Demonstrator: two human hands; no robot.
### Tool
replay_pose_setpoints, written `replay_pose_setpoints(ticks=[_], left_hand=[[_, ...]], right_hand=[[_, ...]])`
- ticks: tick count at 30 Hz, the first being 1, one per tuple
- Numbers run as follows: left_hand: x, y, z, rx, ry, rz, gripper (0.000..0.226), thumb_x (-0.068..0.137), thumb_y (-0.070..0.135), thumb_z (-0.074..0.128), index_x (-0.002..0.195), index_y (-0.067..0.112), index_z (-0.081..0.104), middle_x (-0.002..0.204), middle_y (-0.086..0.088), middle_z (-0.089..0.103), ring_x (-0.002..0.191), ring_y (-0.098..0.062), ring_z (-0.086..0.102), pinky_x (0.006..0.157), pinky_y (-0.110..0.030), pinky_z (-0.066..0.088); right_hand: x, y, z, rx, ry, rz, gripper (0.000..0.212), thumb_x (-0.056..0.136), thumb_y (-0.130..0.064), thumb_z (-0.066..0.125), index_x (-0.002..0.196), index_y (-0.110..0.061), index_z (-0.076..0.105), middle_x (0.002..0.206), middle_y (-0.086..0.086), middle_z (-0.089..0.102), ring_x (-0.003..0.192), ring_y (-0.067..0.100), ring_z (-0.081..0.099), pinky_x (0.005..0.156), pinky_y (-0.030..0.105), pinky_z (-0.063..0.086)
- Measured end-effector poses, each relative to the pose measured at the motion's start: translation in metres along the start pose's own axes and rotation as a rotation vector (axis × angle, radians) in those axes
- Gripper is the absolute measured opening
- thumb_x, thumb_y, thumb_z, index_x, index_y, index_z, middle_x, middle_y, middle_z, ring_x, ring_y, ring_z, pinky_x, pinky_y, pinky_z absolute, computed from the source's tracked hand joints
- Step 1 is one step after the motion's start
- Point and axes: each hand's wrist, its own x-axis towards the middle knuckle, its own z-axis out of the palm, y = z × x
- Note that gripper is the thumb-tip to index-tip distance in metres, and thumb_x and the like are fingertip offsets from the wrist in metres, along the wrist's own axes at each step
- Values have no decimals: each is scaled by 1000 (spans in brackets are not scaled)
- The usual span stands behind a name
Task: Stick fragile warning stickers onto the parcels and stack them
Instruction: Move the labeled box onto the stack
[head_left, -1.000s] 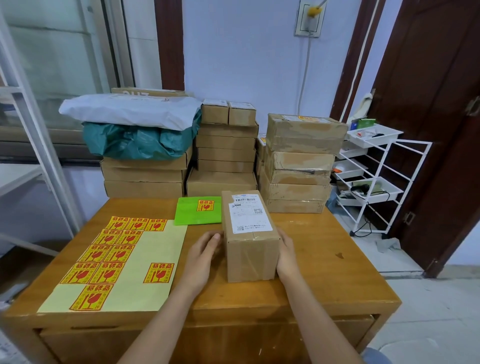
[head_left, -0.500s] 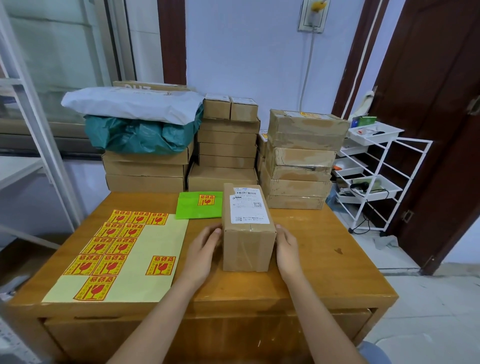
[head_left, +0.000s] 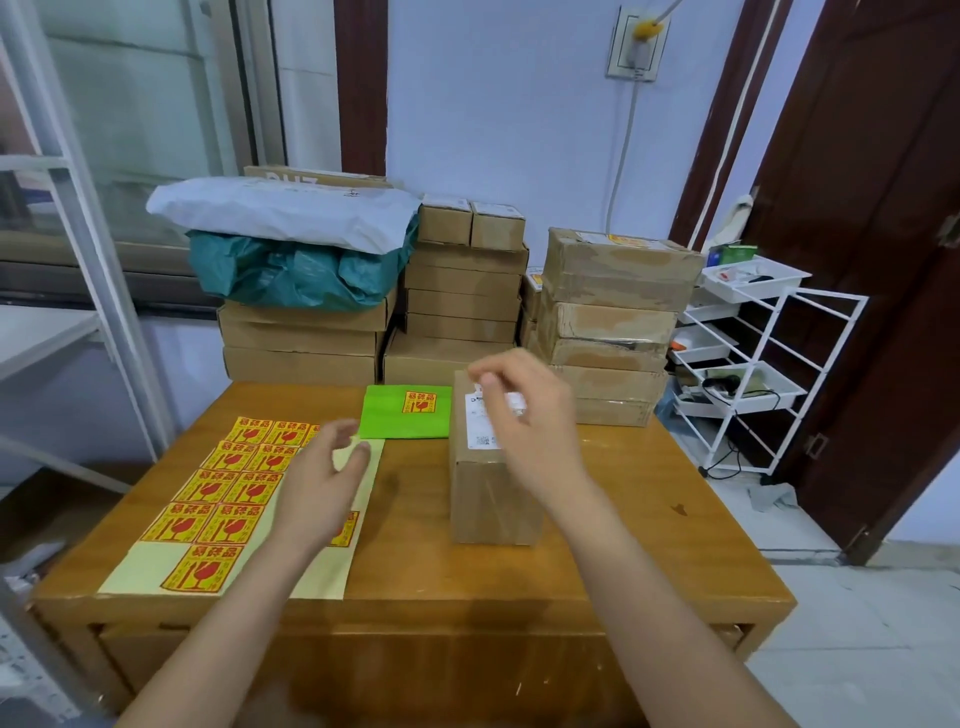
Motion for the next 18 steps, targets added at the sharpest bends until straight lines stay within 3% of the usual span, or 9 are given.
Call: replay_pose_setpoints(ticks=[3,7,11,14,16,18], left_hand=[[12,-27,-22,240,-10,-30,36,95,24,53,128,10,54,129,-9,58,119,-28,53,87,-37,42],[33,-61,-40,436,-81,-102,43,95,22,52,135,8,49,136,-16,52,122,-36,49,92,-43,44],[55,-83,-42,589,-212,-54,54,94,29,53,143,10,39,150,-12,35,139,-29,30,111,-41,30],[73,-92,-39,686,-333,-12,64,94,43,48,149,17,27,157,-5,21,146,-22,15,117,-38,19],[80,-95,-38,754,-388,-31,64,94,48,45,149,19,28,156,-5,25,144,-23,20,115,-37,20],[84,-96,-38,799,-379,-18,58,93,48,46,142,17,40,147,-5,41,135,-24,35,110,-35,27]], right_hand=[[-10,-27,52,-41,-227,-119,27,93,-23,44,101,-9,66,99,1,63,95,14,56,80,27,45],[-18,-18,118,-66,-475,97,29,97,-19,46,122,-8,57,122,6,55,116,22,49,92,35,43],[-16,27,161,-137,-546,314,39,96,-16,46,133,-3,49,134,13,48,127,28,42,104,36,37],[-14,53,177,-230,-612,357,45,95,-15,46,139,-3,42,141,14,43,132,29,35,109,34,30],[-13,67,184,-294,-651,350,46,95,-19,46,139,-6,42,140,13,44,131,30,36,108,37,32],[-11,78,190,-378,-662,335,45,95,-23,46,137,-9,46,138,10,47,128,29,37,105,40,34]])
